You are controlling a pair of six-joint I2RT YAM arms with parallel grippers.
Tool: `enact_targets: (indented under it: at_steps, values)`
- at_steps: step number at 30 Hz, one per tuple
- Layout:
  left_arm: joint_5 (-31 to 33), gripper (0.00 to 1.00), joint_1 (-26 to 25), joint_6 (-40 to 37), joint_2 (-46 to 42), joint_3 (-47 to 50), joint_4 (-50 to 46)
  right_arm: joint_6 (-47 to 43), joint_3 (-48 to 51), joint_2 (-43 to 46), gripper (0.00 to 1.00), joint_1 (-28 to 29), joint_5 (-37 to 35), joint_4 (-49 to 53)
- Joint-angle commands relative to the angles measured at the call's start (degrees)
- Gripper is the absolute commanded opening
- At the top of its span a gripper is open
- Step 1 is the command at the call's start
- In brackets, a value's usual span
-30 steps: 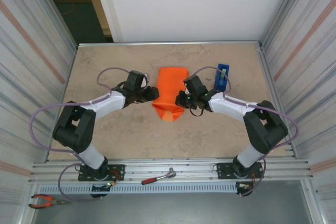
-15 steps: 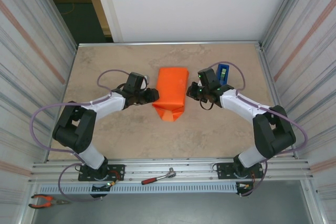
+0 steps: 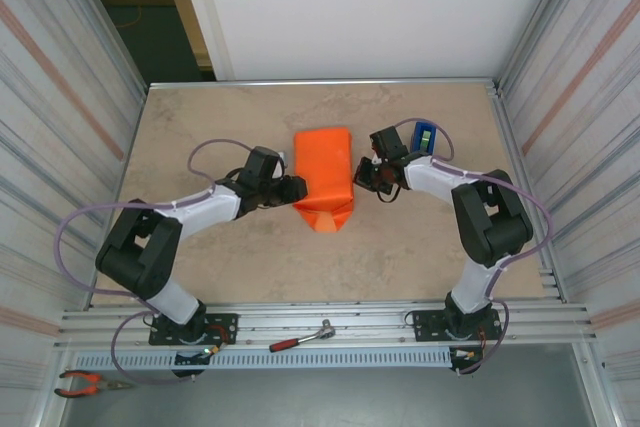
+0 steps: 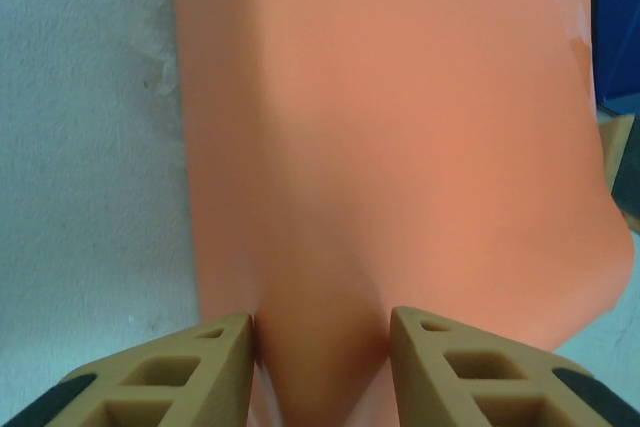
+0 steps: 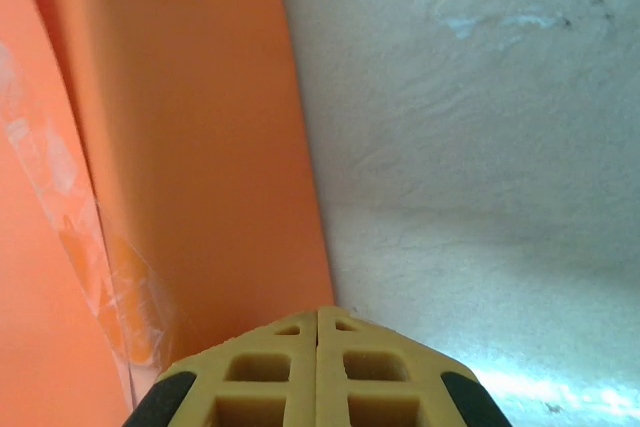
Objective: Wrap the gift box in paper
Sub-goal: Rotate the gift box at the center of the table.
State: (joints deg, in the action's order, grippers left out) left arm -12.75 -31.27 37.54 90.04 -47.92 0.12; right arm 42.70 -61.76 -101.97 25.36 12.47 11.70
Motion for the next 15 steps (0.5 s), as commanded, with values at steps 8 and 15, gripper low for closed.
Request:
enact_targets:
  at_steps: [8,15]
  values:
    - [2.0,0.43,0.5,0.8,-4.2,1.3,-2.0,-1.7,2.2,3.3,0.0,-0.9,1.2,0.6]
    - [2.6,0.51,5.8,-0.2,-10.5,4.9,-4.6,-0.3,11.5,13.8,0.0,-2.1,0.3,-0.2]
